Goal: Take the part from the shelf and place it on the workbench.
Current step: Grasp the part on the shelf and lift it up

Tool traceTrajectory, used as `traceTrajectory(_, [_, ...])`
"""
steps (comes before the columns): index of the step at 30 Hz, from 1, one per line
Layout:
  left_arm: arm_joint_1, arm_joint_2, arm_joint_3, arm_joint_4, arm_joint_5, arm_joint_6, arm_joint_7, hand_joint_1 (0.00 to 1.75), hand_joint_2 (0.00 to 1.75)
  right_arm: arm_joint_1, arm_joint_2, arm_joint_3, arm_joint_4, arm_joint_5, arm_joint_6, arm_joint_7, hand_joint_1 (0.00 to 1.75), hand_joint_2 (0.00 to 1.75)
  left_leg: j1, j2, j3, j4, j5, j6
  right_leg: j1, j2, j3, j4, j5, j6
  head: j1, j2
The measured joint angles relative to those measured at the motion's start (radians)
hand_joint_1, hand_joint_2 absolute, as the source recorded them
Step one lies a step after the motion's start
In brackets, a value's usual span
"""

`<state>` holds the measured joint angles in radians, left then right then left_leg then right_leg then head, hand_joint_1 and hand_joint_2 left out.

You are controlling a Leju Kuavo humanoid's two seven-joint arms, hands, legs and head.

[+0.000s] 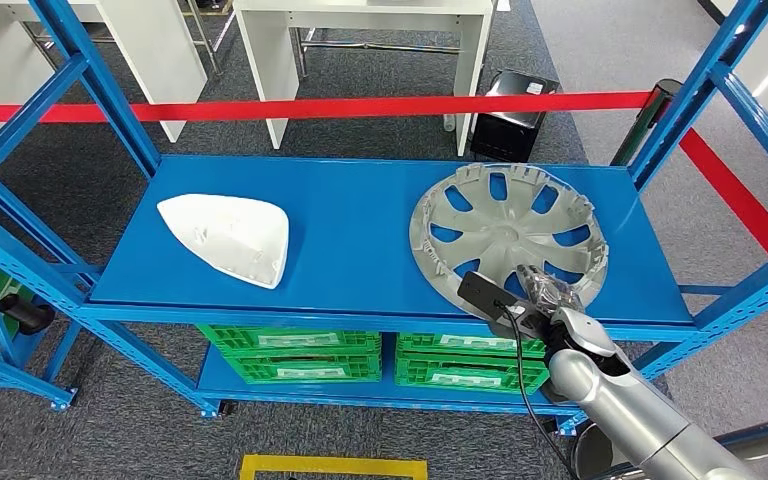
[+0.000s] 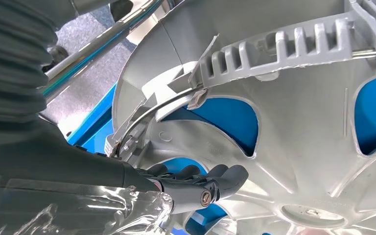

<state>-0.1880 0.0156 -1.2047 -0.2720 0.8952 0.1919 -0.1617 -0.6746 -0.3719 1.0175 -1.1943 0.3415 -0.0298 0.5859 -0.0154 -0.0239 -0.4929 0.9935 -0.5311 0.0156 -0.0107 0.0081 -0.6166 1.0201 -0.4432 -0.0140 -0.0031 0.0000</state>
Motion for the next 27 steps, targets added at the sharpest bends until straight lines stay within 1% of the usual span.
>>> traceTrajectory(19, [0.000, 0.000, 0.000, 0.000, -0.015, 0.002, 0.002, 0.00, 0.00, -0.006, 0.006, 0.009, 0.024, -0.017, 0.007, -0.009, 0.02, 1.75, 0.001, 0.000, 0.004, 0.000, -0.001, 0.001, 0.001, 0.000, 0.004, -0.001, 0.000, 0.000, 0.000, 0.000])
traceTrajectory(20, [0.000, 0.000, 0.000, 0.000, -0.015, 0.002, 0.002, 0.00, 0.00, -0.006, 0.006, 0.009, 0.027, -0.021, 0.007, -0.009, 0.27, 1.75, 0.001, 0.000, 0.004, 0.000, -0.001, 0.001, 0.001, 0.000, 0.005, -0.002, 0.000, 0.001, 0.000, 0.000])
traceTrajectory(21, [0.000, -0.001, 0.000, 0.000, -0.015, 0.002, 0.002, 0.00, 0.00, -0.007, 0.007, 0.010, 0.030, -0.026, 0.007, -0.010, 0.65, 1.75, 0.001, 0.000, 0.005, 0.000, -0.001, 0.001, 0.002, 0.000, 0.006, -0.002, -0.001, 0.001, 0.000, 0.000])
traceTrajectory(23, [0.000, -0.001, 0.000, 0.000, -0.016, 0.003, 0.003, 0.00, 0.00, -0.008, 0.009, 0.010, 0.036, -0.036, 0.008, -0.010, 1.51, 1.75, 0.002, 0.000, 0.007, 0.000, -0.002, 0.001, 0.003, 0.000, 0.009, -0.003, -0.001, 0.001, 0.000, 0.000])
traceTrajectory(24, [0.000, -0.001, 0.000, 0.000, -0.016, 0.003, 0.004, 0.00, 0.00, -0.009, 0.009, 0.010, 0.038, -0.041, 0.008, -0.010, 1.69, 1.75, 0.003, 0.000, 0.008, 0.000, -0.002, 0.001, 0.003, 0.001, 0.010, -0.003, -0.001, 0.001, 0.000, 0.000])
traceTrajectory(25, [0.000, -0.001, 0.000, 0.000, -0.016, 0.004, 0.005, 0.00, 0.00, -0.010, 0.010, 0.010, 0.040, -0.046, 0.008, -0.010, 1.75, 1.75, 0.003, 0.000, 0.009, 0.000, -0.002, 0.001, 0.004, 0.001, 0.012, -0.004, -0.001, 0.001, 0.000, 0.000])
traceTrajectory(27, [0.000, -0.002, 0.000, 0.000, -0.016, 0.006, 0.007, 0.00, 0.00, -0.011, 0.010, 0.010, 0.043, -0.056, 0.008, -0.009, 1.75, 1.75, 0.004, 0.000, 0.012, -0.001, -0.003, 0.001, 0.005, 0.001, 0.014, -0.005, -0.002, 0.001, 0.000, 0.000])
